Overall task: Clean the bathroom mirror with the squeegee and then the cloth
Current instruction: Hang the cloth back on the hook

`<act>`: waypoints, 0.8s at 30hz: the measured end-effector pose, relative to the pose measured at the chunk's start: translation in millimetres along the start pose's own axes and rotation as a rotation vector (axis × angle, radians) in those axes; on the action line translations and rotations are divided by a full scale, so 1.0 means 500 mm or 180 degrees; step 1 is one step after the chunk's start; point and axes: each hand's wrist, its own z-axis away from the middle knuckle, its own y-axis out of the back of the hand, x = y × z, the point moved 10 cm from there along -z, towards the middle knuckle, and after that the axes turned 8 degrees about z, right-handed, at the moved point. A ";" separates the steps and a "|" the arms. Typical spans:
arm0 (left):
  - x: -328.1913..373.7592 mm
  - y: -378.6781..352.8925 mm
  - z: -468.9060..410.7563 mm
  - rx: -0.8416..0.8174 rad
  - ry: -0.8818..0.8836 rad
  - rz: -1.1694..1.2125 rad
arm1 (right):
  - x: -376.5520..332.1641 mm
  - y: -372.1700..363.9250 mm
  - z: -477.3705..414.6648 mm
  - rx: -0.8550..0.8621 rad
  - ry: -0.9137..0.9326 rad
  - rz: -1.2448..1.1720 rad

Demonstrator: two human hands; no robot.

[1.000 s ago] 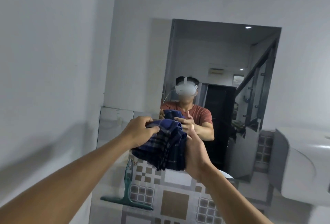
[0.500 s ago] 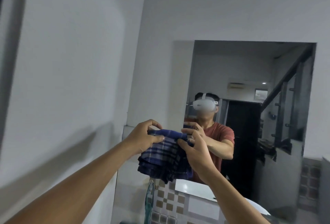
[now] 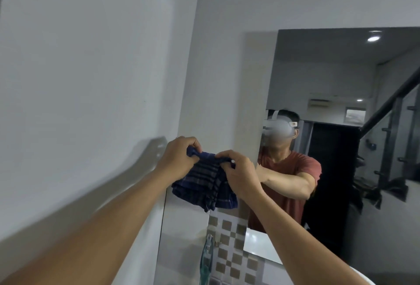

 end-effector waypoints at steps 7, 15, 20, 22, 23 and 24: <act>-0.045 -0.047 -0.016 0.0059 -0.0213 -0.0350 | -0.006 -0.073 -0.018 -0.0452 0.0789 0.2076; -0.042 -0.010 -0.022 0.0517 -0.0340 -0.0442 | -0.031 -0.074 -0.032 -0.0107 0.0843 0.1931; -0.049 -0.014 -0.024 0.0289 -0.0209 -0.0843 | -0.043 -0.090 -0.052 -0.0243 0.0749 0.1825; -0.072 -0.032 -0.019 0.0004 -0.0057 -0.1025 | -0.041 -0.109 -0.043 -0.0404 0.0849 0.2039; -0.081 -0.037 -0.017 -0.0096 -0.0001 -0.1070 | -0.040 -0.115 -0.038 -0.0458 0.0890 0.2101; -0.089 -0.039 -0.014 -0.0155 0.0038 -0.1064 | -0.039 -0.119 -0.032 -0.0512 0.0923 0.2140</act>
